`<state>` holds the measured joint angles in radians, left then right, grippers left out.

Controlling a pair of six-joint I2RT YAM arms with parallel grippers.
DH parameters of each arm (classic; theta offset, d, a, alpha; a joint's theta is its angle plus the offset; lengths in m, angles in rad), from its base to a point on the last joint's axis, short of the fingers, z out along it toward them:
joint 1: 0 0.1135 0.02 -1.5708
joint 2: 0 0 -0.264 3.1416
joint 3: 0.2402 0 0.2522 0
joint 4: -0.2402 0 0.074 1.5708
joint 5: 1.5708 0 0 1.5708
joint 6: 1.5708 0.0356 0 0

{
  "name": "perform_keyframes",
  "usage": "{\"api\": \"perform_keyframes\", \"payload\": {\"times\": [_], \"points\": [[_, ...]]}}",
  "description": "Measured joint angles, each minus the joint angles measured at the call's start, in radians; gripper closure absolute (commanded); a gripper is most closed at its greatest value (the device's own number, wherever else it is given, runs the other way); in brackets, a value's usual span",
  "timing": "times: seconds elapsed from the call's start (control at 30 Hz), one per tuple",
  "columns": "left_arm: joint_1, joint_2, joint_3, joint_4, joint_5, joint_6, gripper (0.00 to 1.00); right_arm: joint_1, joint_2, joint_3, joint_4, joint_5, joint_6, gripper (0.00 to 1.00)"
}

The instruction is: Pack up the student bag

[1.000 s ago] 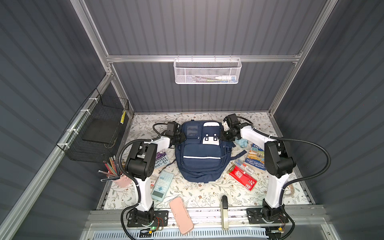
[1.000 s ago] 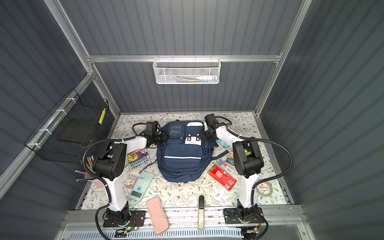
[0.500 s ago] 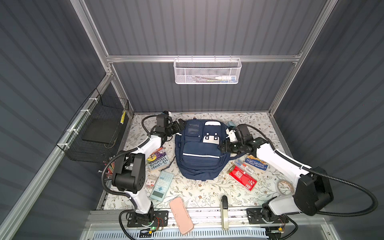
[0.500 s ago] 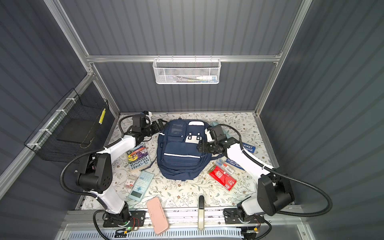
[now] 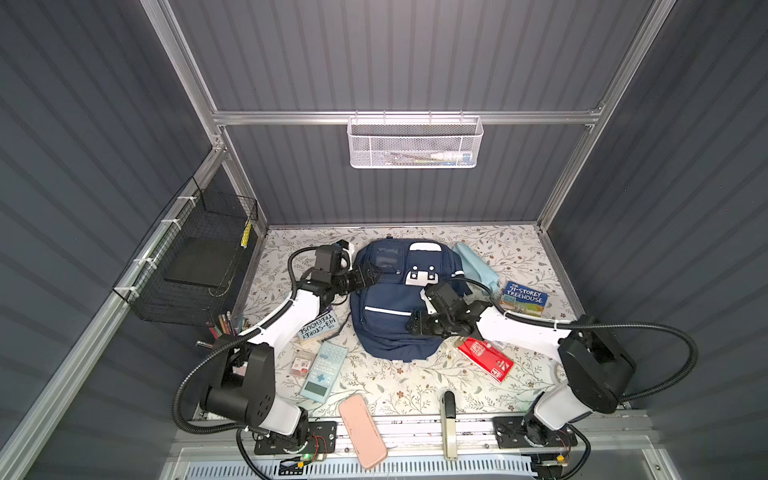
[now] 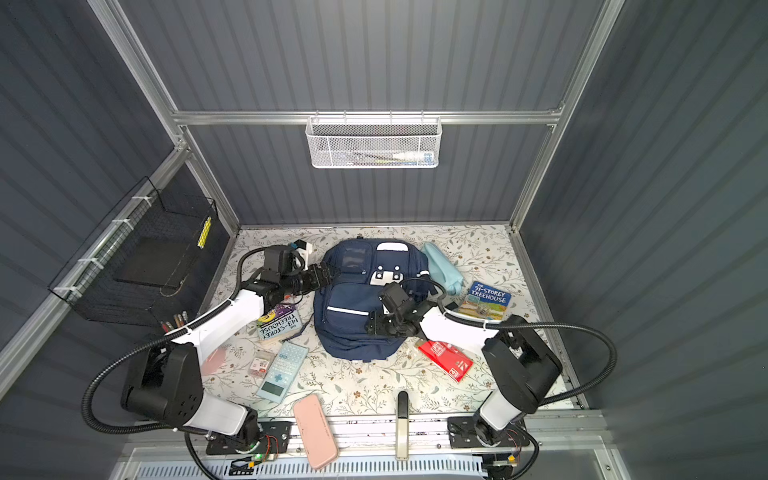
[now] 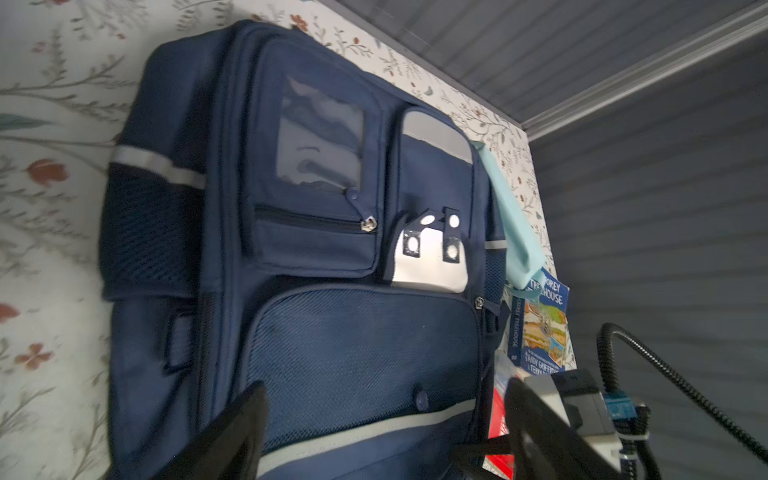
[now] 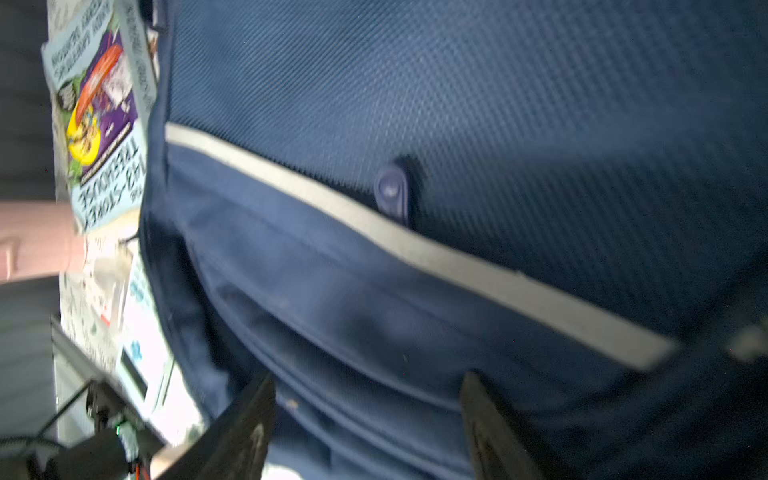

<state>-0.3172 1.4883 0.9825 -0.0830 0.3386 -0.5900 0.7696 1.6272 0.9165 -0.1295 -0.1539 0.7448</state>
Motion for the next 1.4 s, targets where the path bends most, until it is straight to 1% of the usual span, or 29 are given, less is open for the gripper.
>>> {"api": "perform_keyframes", "payload": {"times": [0.07,0.13,0.27,0.3,0.33,0.43,0.5,0.53,0.6,0.63,0.67,0.77,0.9,1.03,1.07,1.1,1.13,1.17,1.2,1.23,1.3,1.4], "points": [[0.005,0.018,-0.027,0.000,-0.019,0.002,0.27,0.005,0.058,0.014,0.100,-0.003,0.040,0.31],[0.010,0.068,-0.036,-0.001,-0.032,0.003,0.27,0.009,0.113,0.046,0.185,-0.015,0.069,0.31],[0.010,0.156,-0.036,-0.002,-0.042,0.003,0.27,0.014,0.161,0.109,0.268,-0.015,0.085,0.30],[0.008,0.170,-0.036,-0.002,-0.044,0.003,0.28,0.013,0.157,0.119,0.271,-0.011,0.082,0.29],[0.006,0.178,-0.036,-0.002,-0.050,0.003,0.33,0.011,0.144,0.124,0.268,0.000,0.075,0.26],[-0.002,0.201,-0.027,0.000,-0.073,0.003,0.34,-0.015,0.071,0.128,0.204,0.035,0.045,0.20],[-0.005,0.229,-0.012,0.008,-0.079,0.003,0.34,-0.066,0.018,0.134,0.150,0.050,0.027,0.17],[-0.005,0.245,-0.007,0.018,-0.081,0.002,0.38,-0.103,-0.003,0.138,0.126,0.055,0.018,0.17],[-0.005,0.264,-0.004,0.027,-0.086,-0.005,0.50,-0.183,-0.020,0.153,0.072,0.069,0.003,0.17],[-0.005,0.270,-0.003,0.029,-0.089,-0.006,0.62,-0.222,-0.018,0.166,0.041,0.077,-0.005,0.19],[-0.004,0.274,-0.001,0.030,-0.096,-0.011,0.66,-0.252,-0.011,0.177,0.014,0.081,-0.014,0.20],[-0.005,0.285,0.011,0.030,-0.111,-0.005,0.66,-0.291,0.031,0.214,-0.071,0.093,-0.034,0.22],[-0.006,0.300,0.047,0.017,-0.123,0.000,0.66,-0.277,0.080,0.216,-0.140,0.082,-0.039,0.22],[-0.008,0.317,0.078,0.011,-0.137,0.004,0.66,-0.270,0.116,0.204,-0.151,0.050,-0.038,0.24],[-0.008,0.322,0.084,0.010,-0.138,0.005,0.66,-0.268,0.120,0.201,-0.149,0.043,-0.037,0.28],[-0.008,0.326,0.092,0.006,-0.141,0.006,0.66,-0.267,0.123,0.198,-0.146,0.035,-0.037,0.37],[-0.008,0.330,0.098,0.000,-0.142,0.008,0.66,-0.264,0.126,0.196,-0.135,0.022,-0.037,0.54],[-0.008,0.332,0.104,-0.003,-0.146,0.011,0.66,-0.261,0.129,0.195,-0.125,0.017,-0.037,0.70],[-0.008,0.335,0.112,-0.007,-0.151,0.011,0.66,-0.257,0.135,0.195,-0.118,0.016,-0.032,0.84],[-0.006,0.338,0.121,-0.008,-0.164,0.014,0.66,-0.252,0.145,0.197,-0.118,0.017,-0.031,0.95],[0.006,0.343,0.141,-0.013,-0.179,0.019,0.66,-0.246,0.167,0.204,-0.117,0.012,-0.027,1.00],[0.024,0.350,0.169,-0.020,-0.177,0.022,0.66,-0.236,0.174,0.212,-0.100,0.005,-0.014,1.00]]}}
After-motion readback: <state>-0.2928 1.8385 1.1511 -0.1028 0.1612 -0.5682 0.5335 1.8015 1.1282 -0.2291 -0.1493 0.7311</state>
